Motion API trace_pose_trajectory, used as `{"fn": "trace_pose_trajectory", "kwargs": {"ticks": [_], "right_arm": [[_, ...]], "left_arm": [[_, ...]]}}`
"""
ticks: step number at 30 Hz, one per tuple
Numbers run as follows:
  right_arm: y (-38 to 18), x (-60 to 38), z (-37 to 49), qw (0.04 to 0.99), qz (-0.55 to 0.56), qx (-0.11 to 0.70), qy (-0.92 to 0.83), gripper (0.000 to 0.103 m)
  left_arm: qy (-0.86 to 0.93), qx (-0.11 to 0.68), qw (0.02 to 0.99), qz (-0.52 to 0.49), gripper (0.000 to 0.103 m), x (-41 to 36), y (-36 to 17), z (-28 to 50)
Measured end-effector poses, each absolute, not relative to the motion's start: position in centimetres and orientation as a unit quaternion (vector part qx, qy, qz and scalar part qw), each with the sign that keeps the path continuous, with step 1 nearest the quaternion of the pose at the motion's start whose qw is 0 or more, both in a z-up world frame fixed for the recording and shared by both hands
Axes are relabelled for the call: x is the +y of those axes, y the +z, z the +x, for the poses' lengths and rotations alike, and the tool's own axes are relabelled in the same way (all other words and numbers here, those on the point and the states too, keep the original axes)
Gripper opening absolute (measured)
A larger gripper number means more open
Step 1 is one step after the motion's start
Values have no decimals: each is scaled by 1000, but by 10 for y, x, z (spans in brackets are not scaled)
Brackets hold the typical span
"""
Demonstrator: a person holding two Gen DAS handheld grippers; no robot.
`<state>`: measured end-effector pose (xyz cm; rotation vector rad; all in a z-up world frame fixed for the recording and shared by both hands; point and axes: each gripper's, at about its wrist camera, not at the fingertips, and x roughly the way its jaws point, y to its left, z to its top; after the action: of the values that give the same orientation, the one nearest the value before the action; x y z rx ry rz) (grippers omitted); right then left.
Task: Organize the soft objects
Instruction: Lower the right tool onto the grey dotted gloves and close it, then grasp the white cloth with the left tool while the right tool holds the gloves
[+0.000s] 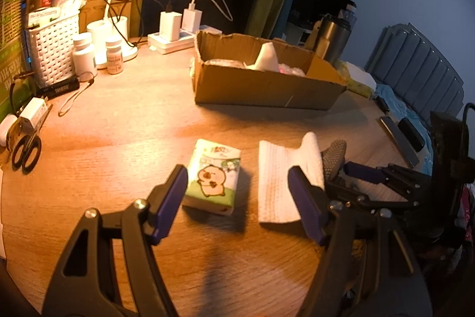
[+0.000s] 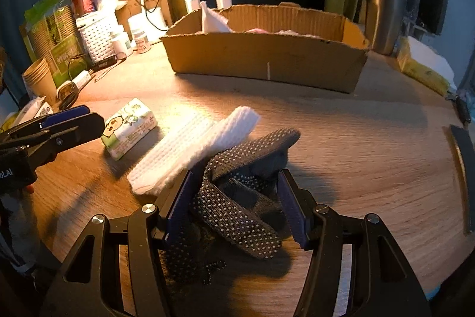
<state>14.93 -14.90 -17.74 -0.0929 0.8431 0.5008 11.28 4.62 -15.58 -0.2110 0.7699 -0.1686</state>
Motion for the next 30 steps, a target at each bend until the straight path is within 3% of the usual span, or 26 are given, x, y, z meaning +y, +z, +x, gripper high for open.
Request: {"fn": "trace_pose_trajectory", "kwargs": {"ticks": [3,6,7,8,19,30], "right_arm": [[-180,-147,151,879,-45,404,249,58],[-180,-146,150,876,-45,402,263,42],[-179,-145,150,875,-43,399,273,23],[-179,-145,149,874,-41,398,277,13],[-149,-175,148,895,-18,347,279,11],[-154,-219,161,907,9,345,244,11]], "left_arm": [[-84,380,916,-100,71,42,-159,116],[-88,385,914,-94,71,36,-160,118],[-89,385,914,-92,71,34,-160,119],[-91,386,914,-89,71,32,-160,120],[-112,400,908,-54,71,-3,-162,128],[-122,429,895,-27,71,-33,-177,144]]}}
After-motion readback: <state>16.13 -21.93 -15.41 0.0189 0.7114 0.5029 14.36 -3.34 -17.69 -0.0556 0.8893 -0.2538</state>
